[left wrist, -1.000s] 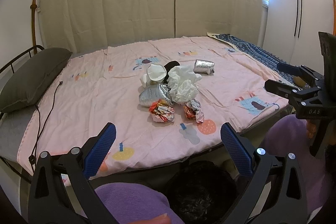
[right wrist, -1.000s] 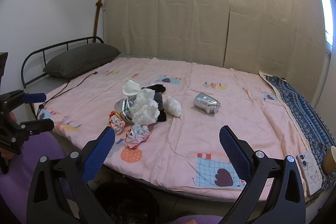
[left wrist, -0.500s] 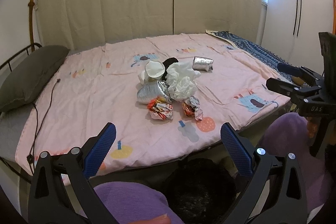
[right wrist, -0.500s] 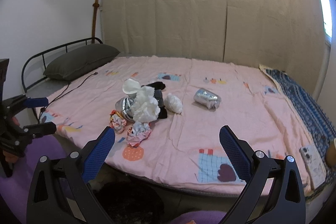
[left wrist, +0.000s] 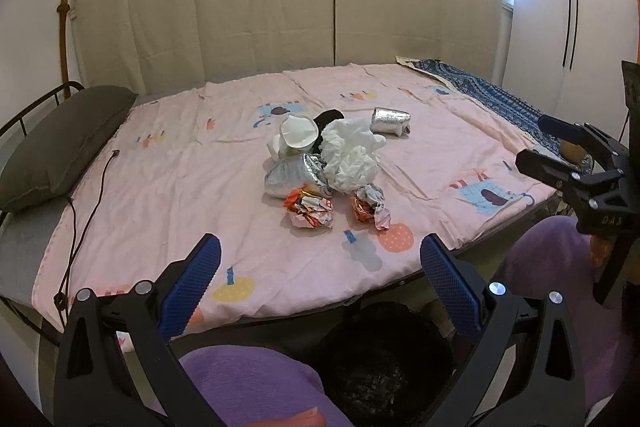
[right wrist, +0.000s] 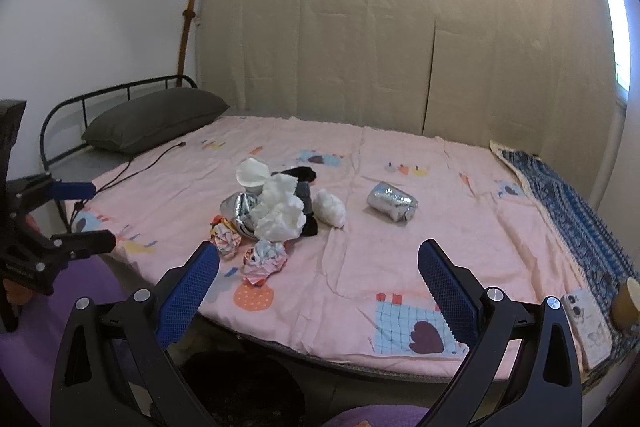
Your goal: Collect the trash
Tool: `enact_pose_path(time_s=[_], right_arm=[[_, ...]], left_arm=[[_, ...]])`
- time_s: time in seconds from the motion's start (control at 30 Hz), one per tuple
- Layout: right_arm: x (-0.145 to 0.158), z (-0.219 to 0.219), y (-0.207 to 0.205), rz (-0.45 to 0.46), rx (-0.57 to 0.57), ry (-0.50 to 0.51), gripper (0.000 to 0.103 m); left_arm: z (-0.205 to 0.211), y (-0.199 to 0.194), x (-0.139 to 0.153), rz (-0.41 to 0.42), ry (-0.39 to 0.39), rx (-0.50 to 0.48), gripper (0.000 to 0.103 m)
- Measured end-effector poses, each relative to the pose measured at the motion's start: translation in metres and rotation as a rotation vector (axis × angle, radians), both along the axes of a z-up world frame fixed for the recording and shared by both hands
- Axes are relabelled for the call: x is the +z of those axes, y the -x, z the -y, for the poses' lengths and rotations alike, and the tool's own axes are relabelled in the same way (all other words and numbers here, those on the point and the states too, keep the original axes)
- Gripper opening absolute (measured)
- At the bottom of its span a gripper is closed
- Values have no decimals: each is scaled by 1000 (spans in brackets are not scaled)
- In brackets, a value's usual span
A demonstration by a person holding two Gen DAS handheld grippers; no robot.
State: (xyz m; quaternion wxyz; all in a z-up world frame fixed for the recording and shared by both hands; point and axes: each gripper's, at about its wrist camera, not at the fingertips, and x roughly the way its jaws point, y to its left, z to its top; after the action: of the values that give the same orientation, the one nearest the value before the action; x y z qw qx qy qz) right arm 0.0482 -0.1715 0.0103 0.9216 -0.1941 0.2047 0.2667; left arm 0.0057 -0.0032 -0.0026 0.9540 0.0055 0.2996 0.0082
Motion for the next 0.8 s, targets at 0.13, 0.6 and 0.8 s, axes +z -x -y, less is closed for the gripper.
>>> enact_pose_path(time_s=[0.13,0.6,0.8], right_arm=[[-2,-5,2,6,14,25,96],[-2,-5,1,-15,21,18,96],[-7,3,-15,-194,54,-67,96]], left_arm=[[-1,0,-1,0,9,3,97],[-3,1,0,3,29,-18,97],[-3,3,1,17,14,12,97]])
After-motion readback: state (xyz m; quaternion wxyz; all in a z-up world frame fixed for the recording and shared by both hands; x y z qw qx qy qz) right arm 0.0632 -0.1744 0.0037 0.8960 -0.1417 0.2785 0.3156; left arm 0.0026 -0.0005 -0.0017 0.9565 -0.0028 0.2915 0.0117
